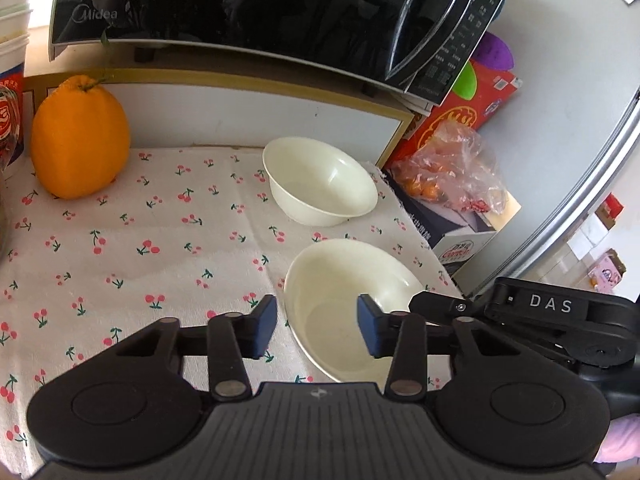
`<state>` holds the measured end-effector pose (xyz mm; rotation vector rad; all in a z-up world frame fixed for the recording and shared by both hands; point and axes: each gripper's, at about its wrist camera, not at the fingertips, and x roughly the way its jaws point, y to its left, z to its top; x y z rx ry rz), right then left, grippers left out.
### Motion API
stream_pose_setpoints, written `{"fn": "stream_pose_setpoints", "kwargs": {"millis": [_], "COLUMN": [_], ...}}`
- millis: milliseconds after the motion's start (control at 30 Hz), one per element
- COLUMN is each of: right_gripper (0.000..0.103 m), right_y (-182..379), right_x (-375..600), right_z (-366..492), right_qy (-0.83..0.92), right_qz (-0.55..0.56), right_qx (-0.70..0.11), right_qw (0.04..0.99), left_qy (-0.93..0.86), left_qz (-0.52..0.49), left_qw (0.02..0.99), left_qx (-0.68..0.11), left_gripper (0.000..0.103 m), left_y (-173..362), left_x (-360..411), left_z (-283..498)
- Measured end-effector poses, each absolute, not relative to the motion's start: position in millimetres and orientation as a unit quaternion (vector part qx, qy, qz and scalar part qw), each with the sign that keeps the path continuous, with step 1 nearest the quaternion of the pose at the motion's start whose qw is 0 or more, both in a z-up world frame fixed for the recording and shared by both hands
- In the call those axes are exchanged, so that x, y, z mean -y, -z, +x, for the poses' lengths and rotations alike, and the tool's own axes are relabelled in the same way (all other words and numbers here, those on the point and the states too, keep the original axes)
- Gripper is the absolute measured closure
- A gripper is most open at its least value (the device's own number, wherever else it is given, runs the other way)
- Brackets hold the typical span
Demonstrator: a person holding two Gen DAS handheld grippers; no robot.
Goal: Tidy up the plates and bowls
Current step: 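Move both grippers to the rim of a cream bowl, then close both grippers on the cream bowl rim and lift it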
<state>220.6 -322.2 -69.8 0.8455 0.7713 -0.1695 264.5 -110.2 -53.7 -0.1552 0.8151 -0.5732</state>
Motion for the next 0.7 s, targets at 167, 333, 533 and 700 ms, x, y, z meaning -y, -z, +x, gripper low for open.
{"fn": "stream_pose_setpoints", "kwargs": {"millis": [167,333,533,700], "right_gripper": [0.078,0.088,0.090,0.089], "right_y": [72.0,72.2,66.8,59.0], "right_x": [321.0,321.2,323.8,321.6], "right_z": [221.0,220.1,217.7,215.1], "right_qy": [0.080,0.078,0.076,0.074], "right_qz": [0.401,0.401,0.401,0.391], "right_qx": [-0.366,-0.369,-0.361,-0.358], "right_qw": [0.836,0.835,0.839,0.845], "left_qy": [0.265,0.258,0.261,0.258], "left_qz": [-0.064,-0.057,-0.057,-0.052], "left_qw": [0.876,0.879,0.880,0.885], "left_qx": [-0.397,-0.396,-0.393,-0.384], "left_gripper": [0.081,0.089,0.091,0.091], "left_y": [55.9,56.7,55.1,47.9], "left_x": [111.2,111.1,110.8,112.6], "left_z": [265.1,265.5,263.8,259.9]}}
